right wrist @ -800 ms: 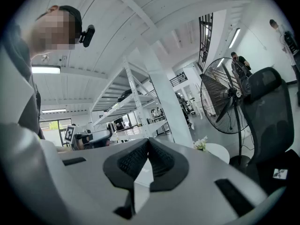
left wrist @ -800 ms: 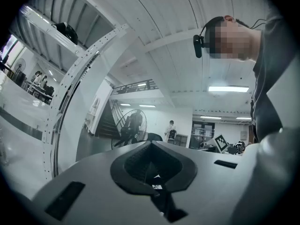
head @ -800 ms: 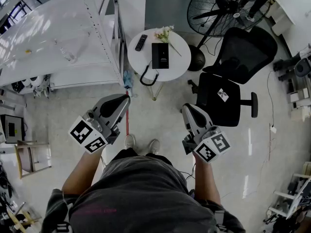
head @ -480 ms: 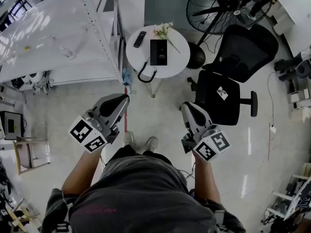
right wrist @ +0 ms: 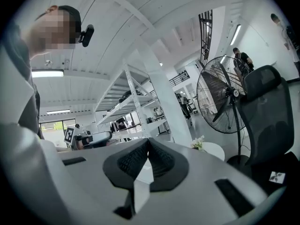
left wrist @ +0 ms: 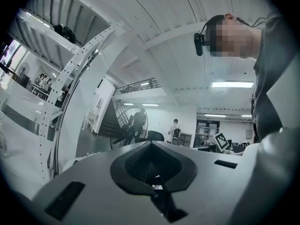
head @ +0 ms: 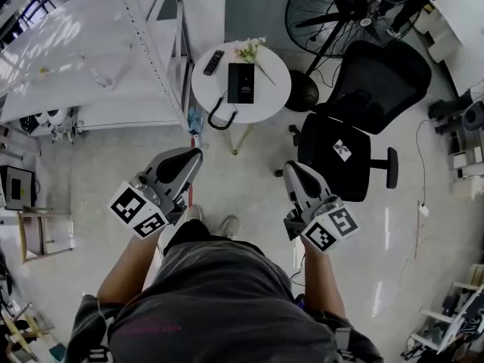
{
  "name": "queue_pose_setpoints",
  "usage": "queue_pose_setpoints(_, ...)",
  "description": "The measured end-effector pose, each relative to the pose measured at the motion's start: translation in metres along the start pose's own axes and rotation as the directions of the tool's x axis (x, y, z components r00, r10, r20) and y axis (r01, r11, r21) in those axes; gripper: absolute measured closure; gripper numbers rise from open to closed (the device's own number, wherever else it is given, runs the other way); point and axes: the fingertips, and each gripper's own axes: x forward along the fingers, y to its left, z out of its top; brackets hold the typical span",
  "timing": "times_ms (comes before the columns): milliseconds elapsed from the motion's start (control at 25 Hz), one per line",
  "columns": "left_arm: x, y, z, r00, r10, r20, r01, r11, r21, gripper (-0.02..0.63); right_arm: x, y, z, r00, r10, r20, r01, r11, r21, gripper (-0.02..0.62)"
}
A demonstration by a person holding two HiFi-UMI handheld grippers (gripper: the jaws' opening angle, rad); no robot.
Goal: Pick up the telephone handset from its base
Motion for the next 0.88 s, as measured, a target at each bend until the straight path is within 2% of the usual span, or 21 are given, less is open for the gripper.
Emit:
queue_pose_setpoints(440, 0.026, 0.019, -0.003, 1.000, 0.012, 0.004, -0.012, 1.000, -0.011, 0.594, 0.016, -0.029, 0.004, 1.000, -0.006, -0.009, 0.006, 1.000, 0.015, 0.583)
queue_pose_setpoints(640, 0.053, 0.051, -0.006, 1.000, -0.001, 0.001, 0.001, 1.000, -0.026, 0.594, 0.042, -0.054, 0.005, 0.999, -0.024, -0.025, 0.024, 0.999, 0.021, 0.583)
queue_pose_setpoints(880, 0.092, 0.107, -0.001, 1.000, -0.025, -0.012, 0.024, 0.999, -0.044, 0.594, 0.104, -0.081, 0.014, 0.999, -0.033, -0.035, 0.034, 0.999, 0.035, 0.583)
